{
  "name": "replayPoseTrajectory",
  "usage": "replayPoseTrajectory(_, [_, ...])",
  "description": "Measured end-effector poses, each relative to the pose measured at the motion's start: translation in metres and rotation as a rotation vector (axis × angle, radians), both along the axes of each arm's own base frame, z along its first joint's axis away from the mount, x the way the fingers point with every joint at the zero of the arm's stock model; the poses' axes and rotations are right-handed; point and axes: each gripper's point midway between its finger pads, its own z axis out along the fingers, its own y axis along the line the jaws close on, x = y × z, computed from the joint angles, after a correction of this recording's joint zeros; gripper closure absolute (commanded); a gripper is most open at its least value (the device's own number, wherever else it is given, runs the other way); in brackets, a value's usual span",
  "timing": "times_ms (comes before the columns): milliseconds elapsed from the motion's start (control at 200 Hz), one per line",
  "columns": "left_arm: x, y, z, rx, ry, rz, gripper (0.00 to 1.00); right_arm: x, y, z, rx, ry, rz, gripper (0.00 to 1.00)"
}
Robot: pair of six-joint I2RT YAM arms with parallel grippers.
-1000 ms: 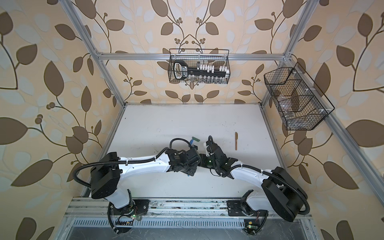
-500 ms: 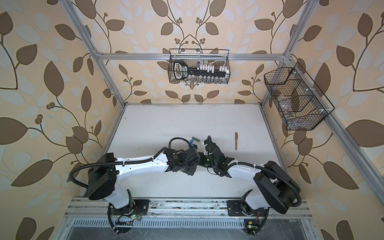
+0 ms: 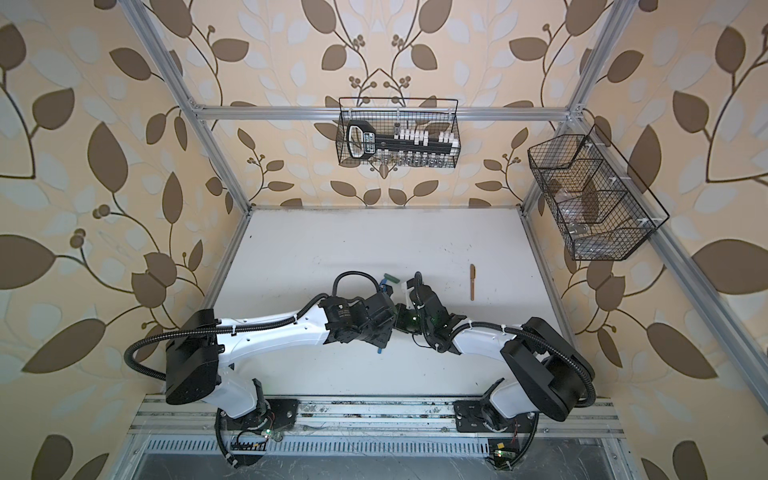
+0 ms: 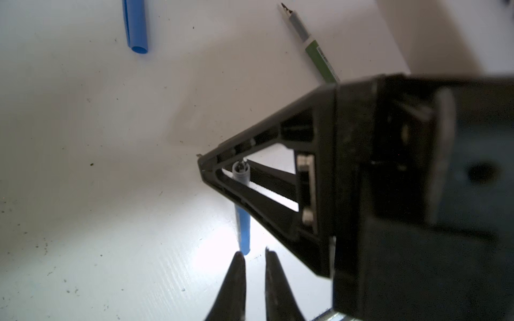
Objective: Insert the pens into the pen caps
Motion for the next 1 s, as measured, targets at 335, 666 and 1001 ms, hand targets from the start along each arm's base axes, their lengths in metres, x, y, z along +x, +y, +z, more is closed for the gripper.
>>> replayPoseTrajectory(335, [0.002,0.01,0.015,-0.021,-0.045,0.027,0.54,0.007,-0.01,0.01,0.003,-0.02,-0.031,1.0])
replayPoseTrajectory(666, [0.0,0.051,0.043,-0.112,-0.109,0.054,0.08,0.015,-0.022,0.022,-0.003,-0.018,-0.016,1.0])
replayPoseTrajectory(1001, [0.007,0.055,0.087,-0.47,-0.016,-0.088,0.01,0.017,-0.021,0.106,0.13,-0.131,0.133,1.0])
